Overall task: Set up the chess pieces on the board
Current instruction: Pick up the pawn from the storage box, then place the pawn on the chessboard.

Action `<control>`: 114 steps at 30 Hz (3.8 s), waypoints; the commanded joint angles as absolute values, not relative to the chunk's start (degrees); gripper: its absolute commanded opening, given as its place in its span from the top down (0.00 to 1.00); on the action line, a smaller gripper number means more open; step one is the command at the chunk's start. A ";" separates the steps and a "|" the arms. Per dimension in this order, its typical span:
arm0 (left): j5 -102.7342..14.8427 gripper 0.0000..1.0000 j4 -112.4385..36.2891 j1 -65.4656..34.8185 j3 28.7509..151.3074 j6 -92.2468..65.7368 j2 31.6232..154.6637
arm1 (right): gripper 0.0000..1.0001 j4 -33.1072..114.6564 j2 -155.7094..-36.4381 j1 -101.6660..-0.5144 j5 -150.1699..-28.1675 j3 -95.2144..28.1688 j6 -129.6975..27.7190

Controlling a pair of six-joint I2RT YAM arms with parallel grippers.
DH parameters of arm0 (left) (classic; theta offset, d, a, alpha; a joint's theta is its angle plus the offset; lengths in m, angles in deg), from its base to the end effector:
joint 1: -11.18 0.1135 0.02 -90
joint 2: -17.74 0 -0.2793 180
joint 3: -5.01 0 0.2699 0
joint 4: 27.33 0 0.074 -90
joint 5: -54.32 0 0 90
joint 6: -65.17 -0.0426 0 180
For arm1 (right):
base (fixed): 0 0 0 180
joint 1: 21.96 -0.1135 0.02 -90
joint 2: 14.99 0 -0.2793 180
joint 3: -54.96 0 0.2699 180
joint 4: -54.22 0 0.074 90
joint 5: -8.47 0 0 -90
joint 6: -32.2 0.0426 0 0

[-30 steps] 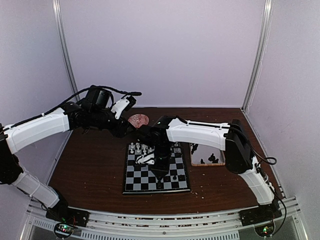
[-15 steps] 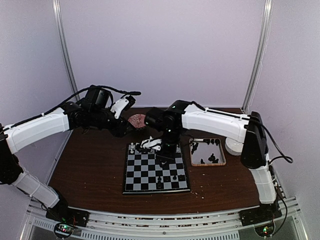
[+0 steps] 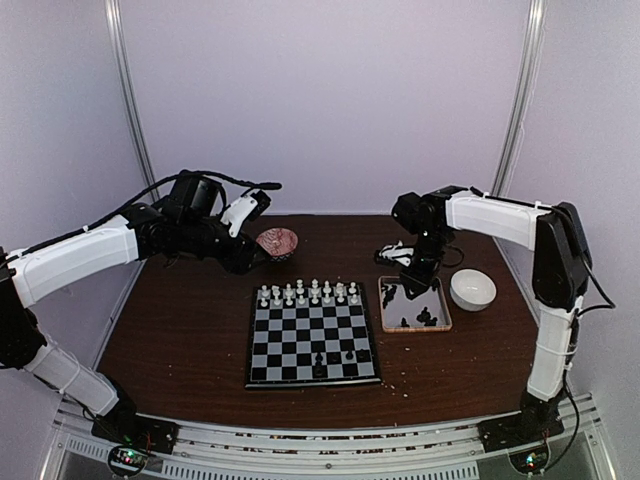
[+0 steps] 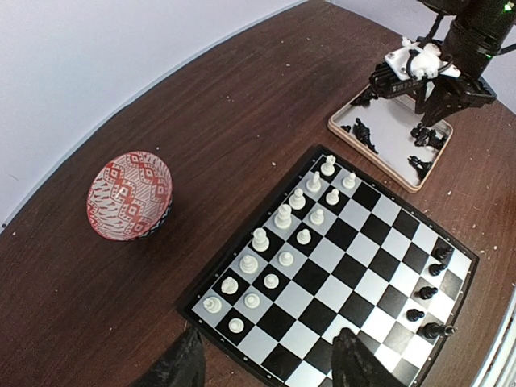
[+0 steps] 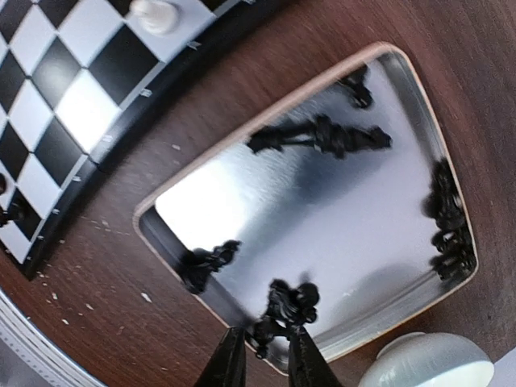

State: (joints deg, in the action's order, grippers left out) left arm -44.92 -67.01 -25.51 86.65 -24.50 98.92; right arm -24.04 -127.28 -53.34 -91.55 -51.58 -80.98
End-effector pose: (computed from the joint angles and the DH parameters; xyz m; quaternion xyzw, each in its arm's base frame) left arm 0.2661 -0.2068 0.3183 0.3138 0.8447 -0.2047 0.3822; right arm 0.3433 0.2180 0.2296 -0.4600 0.8821 0.0907 0.0457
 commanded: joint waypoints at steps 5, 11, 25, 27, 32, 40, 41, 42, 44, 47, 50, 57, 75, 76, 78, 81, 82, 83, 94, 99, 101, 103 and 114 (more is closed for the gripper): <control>-45.92 0.45 -64.79 -24.91 87.29 -23.97 98.76 | 0.80 -21.37 -126.48 -49.23 -85.23 -47.74 -80.84; -46.13 0.45 -64.79 -24.90 87.29 -23.95 99.01 | 0.80 -21.25 -128.30 -48.95 -84.63 -46.86 -80.74; -46.41 0.45 -64.79 -24.79 87.38 -23.96 99.12 | 0.75 -21.77 -130.93 -48.86 -85.56 -46.05 -80.83; -46.53 0.45 -64.79 -24.84 87.38 -23.93 99.07 | 0.75 -21.92 -131.38 -48.86 -85.66 -46.11 -80.75; -46.67 0.45 -64.79 -24.77 87.38 -23.96 99.10 | 0.77 -22.32 -132.73 -48.68 -86.01 -46.37 -80.74; -46.84 0.45 -64.79 -24.81 87.36 -23.87 99.07 | 0.83 -23.02 -133.96 -48.11 -85.97 -47.05 -80.67; -46.97 0.45 -64.79 -24.79 87.32 -23.85 99.07 | 0.83 -23.07 -134.07 -48.07 -85.95 -47.16 -80.61; -46.94 0.45 -64.79 -24.77 87.37 -23.80 99.05 | 0.83 -23.07 -134.23 -47.99 -85.87 -47.26 -80.57; -46.99 0.45 -64.79 -24.79 87.38 -23.81 99.11 | 0.83 -23.12 -134.51 -47.94 -85.83 -47.39 -80.48; -46.93 0.45 -64.79 -24.80 87.38 -23.87 99.06 | 0.88 -23.01 -134.61 -47.82 -86.01 -47.74 -80.41; -47.02 0.45 -64.79 -24.78 87.38 -23.87 99.12 | 0.93 -23.24 -134.72 -47.80 -86.01 -48.13 -80.41; -47.09 0.45 -64.79 -24.77 87.38 -23.87 99.12 | 0.96 -24.40 -132.54 -47.81 -85.94 -50.05 -80.13; -47.15 0.45 -63.87 -22.99 87.00 -22.39 97.60 | 0.97 -28.91 -128.39 -60.13 -88.82 -60.84 -81.36; -47.33 0.45 -63.63 -22.65 86.88 -22.22 97.32 | 0.97 -29.26 -128.90 -61.70 -89.01 -62.11 -81.44; -47.33 0.45 -63.48 -22.05 86.77 -22.10 96.92 | 0.97 -30.52 -130.52 -65.09 -89.87 -64.92 -81.68; -46.88 0.45 -63.40 -21.58 86.61 -21.98 96.35 | 0.97 -32.49 -133.83 -69.54 -90.33 -69.85 -82.09; -46.66 0.45 -63.38 -21.50 86.60 -21.97 96.20 | 0.97 -33.19 -135.06 -70.84 -90.43 -71.53 -82.25; -46.41 0.45 -63.38 -21.42 86.51 -21.99 95.93 | 0.97 -33.77 -136.26 -72.02 -90.75 -73.00 -82.32; -44.83 0.45 -62.77 -20.72 85.90 -21.61 93.42 | 0.96 -34.77 -146.45 -80.59 -89.59 -83.00 -82.90; -44.84 0.45 -62.77 -20.59 85.89 -21.67 93.13 | 0.97 -34.40 -148.84 -81.42 -88.76 -84.53 -82.76; -44.85 0.45 -62.77 -20.57 85.89 -21.67 93.03 | 0.96 -34.31 -149.33 -81.46 -88.61 -84.55 -82.76; -44.88 0.45 -62.77 -20.64 85.89 -21.63 93.06 | 0.96 -34.15 -149.82 -81.47 -88.30 -84.46 -82.61; -45.13 0.45 -62.77 -20.49 85.89 -21.64 93.49 | 0.96 -33.48 -152.78 -81.47 -88.42 -84.89 -82.29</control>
State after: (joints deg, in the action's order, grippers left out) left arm -45.29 -65.48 -21.01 86.48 -22.09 94.18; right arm -33.79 -151.85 -81.47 -89.39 -83.31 -82.05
